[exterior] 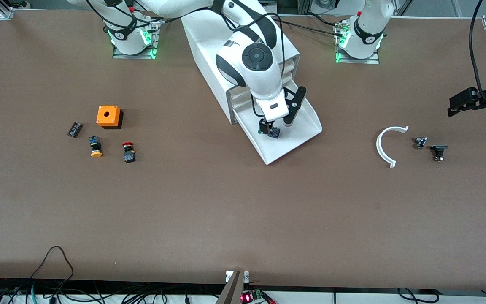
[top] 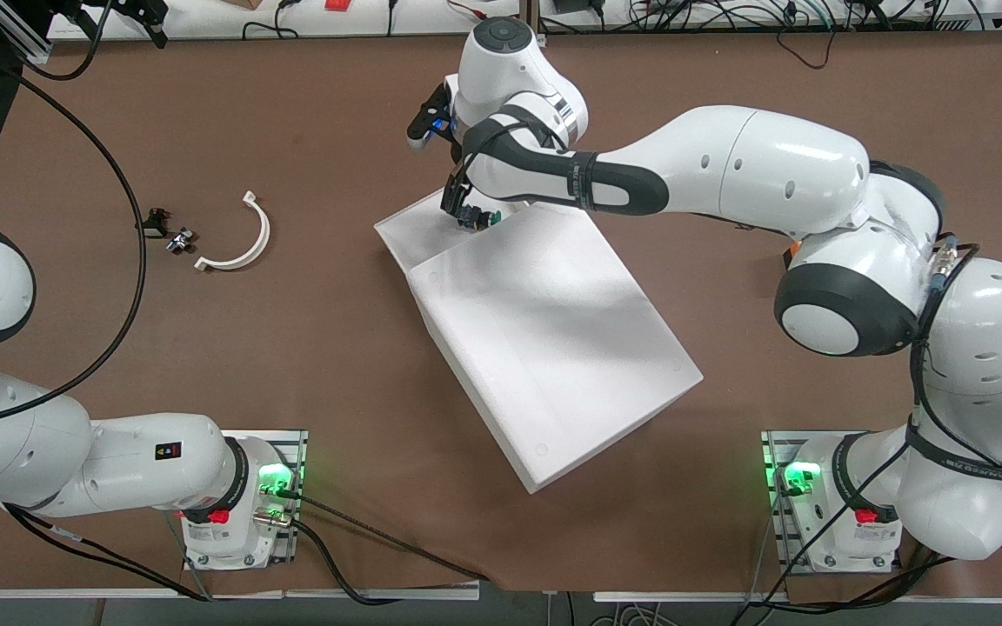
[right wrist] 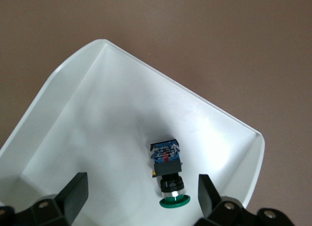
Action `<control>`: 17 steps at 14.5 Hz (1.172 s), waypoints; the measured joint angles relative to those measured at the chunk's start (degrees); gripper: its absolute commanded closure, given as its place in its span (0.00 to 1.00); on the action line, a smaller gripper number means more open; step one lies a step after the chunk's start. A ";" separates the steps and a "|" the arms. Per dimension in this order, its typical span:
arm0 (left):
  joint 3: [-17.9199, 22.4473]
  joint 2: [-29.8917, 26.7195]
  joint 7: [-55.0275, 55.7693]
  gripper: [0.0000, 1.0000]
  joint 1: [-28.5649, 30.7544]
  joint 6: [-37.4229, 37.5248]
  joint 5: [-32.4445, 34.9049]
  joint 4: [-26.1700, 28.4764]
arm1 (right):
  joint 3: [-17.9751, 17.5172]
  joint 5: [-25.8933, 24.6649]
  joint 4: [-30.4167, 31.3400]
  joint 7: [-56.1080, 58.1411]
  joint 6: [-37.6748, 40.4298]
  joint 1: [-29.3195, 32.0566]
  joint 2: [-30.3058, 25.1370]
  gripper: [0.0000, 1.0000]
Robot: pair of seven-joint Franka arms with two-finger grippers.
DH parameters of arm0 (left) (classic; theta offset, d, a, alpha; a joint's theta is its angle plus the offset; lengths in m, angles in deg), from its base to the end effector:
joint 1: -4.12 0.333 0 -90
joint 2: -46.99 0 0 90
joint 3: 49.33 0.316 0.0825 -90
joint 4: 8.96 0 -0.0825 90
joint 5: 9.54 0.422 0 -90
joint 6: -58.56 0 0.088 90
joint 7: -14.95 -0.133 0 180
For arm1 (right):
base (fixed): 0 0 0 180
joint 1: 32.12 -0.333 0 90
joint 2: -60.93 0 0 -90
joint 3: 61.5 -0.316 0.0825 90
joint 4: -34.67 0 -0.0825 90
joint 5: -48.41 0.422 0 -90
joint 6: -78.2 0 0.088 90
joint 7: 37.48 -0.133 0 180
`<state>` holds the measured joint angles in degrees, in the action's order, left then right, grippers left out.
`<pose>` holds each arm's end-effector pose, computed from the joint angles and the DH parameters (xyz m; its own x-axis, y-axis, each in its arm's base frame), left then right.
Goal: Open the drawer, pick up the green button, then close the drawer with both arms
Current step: 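Lower the right gripper onto the green-capped button inside the drawer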
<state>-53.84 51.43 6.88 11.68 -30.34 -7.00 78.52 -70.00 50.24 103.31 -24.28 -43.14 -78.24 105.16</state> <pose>0.6108 0.0401 0.5728 0.9946 -0.0867 -0.0573 -0.0886 -0.9956 -0.0305 0.4900 0.6416 0.3002 0.4368 0.8821 0.1762 0.8995 -0.4265 -0.0946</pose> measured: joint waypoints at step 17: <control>0.20 0.72 0.12 0.00 -0.01 -0.30 0.00 0.00 | 2.75 -3.92 0.29 0.08 -4.96 -1.82 5.81 0.00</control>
<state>-53.64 52.16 6.99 11.67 -30.64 -7.00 78.53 -67.25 46.32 103.59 -24.20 -48.10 -80.06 110.97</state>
